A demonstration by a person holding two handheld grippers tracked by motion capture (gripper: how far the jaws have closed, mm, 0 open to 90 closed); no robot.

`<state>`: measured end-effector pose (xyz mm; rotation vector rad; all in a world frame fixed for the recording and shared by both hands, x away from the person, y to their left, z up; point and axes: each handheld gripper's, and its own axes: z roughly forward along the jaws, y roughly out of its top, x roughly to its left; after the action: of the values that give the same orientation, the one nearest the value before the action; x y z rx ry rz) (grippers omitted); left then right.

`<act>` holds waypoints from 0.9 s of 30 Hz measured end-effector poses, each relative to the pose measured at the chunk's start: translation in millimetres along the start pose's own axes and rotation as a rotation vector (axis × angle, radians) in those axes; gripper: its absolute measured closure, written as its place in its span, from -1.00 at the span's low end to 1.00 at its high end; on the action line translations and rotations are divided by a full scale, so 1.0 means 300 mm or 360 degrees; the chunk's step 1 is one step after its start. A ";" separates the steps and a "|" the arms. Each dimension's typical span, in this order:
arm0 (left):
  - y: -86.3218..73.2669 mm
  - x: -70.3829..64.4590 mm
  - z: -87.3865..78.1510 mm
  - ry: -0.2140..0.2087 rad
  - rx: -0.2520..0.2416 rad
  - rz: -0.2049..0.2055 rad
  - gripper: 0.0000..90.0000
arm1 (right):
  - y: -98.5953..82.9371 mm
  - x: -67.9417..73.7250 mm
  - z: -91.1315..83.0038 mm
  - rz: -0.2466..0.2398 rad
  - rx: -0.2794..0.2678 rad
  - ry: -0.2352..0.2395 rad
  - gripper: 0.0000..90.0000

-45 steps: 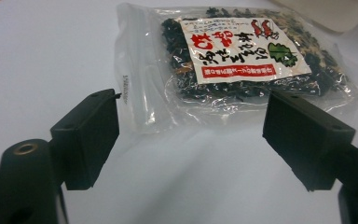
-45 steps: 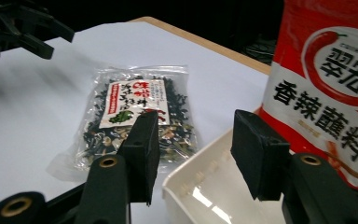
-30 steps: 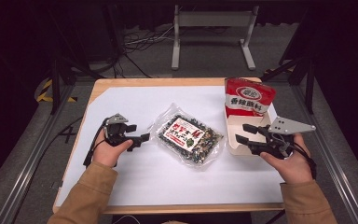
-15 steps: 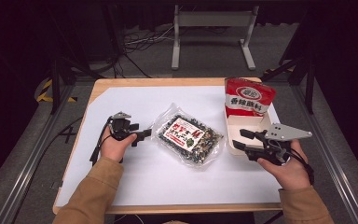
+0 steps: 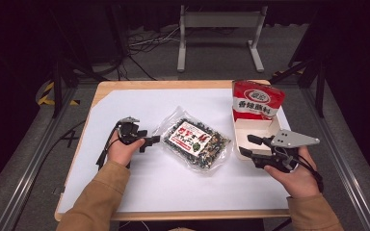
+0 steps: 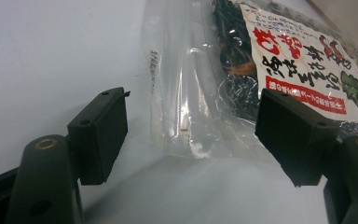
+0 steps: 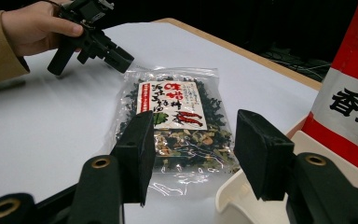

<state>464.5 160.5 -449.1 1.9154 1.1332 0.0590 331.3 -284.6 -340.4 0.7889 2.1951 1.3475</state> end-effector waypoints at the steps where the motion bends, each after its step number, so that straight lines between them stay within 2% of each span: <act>1: 0.000 -0.002 0.002 -0.0003 -0.0001 -0.0005 -0.42 | 0.000 0.000 0.000 -0.0002 -0.0002 0.0001 0.06; 4: 0.000 -0.010 0.011 -0.0023 0.0025 0.0004 -0.42 | 0.000 0.000 0.002 -0.0009 -0.0004 0.0002 0.06; 7: 0.000 -0.019 0.025 -0.0073 0.0039 -0.0017 -0.40 | -0.001 0.001 0.005 -0.0009 -0.0006 0.0007 0.05; 9: 0.001 -0.021 0.031 -0.0050 0.0051 0.0017 -0.42 | -0.001 0.001 0.008 -0.0009 -0.0004 0.0007 0.05; 10: 0.000 -0.025 0.036 -0.0066 0.0044 -0.0009 -0.42 | -0.002 0.001 0.008 -0.0010 -0.0003 0.0007 0.05; 15: 0.003 -0.023 0.043 -0.0096 0.0028 -0.0057 -0.43 | -0.005 -0.002 0.009 0.0000 -0.0003 0.0005 0.05; 17: 0.004 -0.027 0.047 -0.0079 0.0023 -0.0060 -0.40 | -0.005 -0.003 0.010 0.0001 -0.0004 0.0005 0.05; 20: 0.008 -0.043 0.055 -0.0009 0.0029 -0.0033 -0.26 | -0.004 -0.003 0.012 0.0000 -0.0004 0.0006 0.04; 23: 0.007 -0.051 0.061 0.0006 0.0023 -0.0038 -0.13 | -0.004 -0.003 0.013 -0.0003 0.0000 0.0005 0.04; 27: 0.008 -0.070 0.067 0.0100 0.0036 0.0019 0.02 | -0.006 -0.002 0.017 -0.0004 0.0004 0.0009 0.04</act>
<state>462.9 131.5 -452.0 1.9524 1.1684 0.1144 334.5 -282.4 -344.0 0.7843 2.2014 1.3480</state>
